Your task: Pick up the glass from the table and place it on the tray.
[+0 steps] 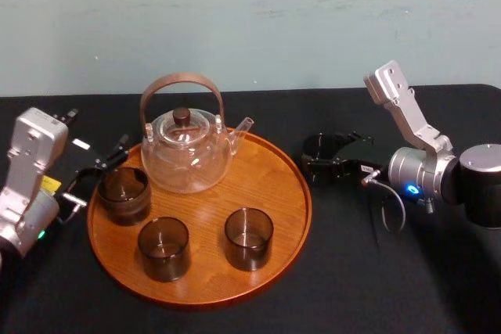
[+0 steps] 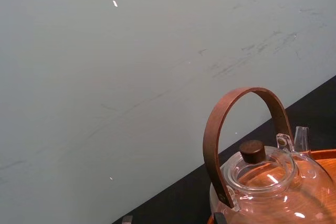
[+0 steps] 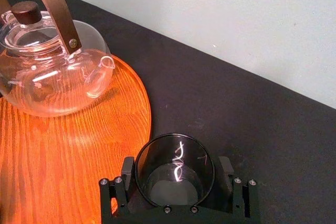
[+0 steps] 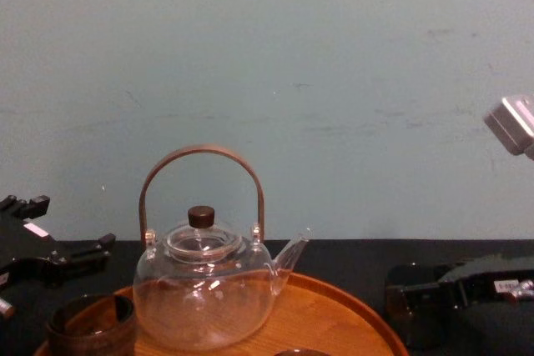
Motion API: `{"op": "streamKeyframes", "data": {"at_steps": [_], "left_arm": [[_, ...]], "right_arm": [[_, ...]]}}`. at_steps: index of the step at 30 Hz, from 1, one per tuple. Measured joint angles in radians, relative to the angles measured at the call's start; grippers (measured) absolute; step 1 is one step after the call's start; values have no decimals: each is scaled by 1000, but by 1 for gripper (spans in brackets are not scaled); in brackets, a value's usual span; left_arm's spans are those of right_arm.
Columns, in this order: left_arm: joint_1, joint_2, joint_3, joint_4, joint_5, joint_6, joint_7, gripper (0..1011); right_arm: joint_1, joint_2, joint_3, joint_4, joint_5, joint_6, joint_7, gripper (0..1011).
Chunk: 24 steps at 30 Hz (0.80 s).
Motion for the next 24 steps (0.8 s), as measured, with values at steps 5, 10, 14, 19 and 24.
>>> {"op": "streamKeyframes", "data": {"at_steps": [5,10,14,19,24], "left_arm": [[0,0,0,0,0,0,0,1001],[0,0,0,0,0,0,0,1001],[0,0,0,0,0,0,0,1001],[0,0,0,0,0,0,0,1001],[0,0,0,0,0,0,0,1001]], "right_arm": [[0,0,1,0,2,0,0,918],[-1,1,1,-1,3,1,-1,900],[-1,1,2,-1,3,1,-1,900],[-2,1,2,-2,4,2,-1,900],[-2,1,2,-2,4,2,-1,900]]}}
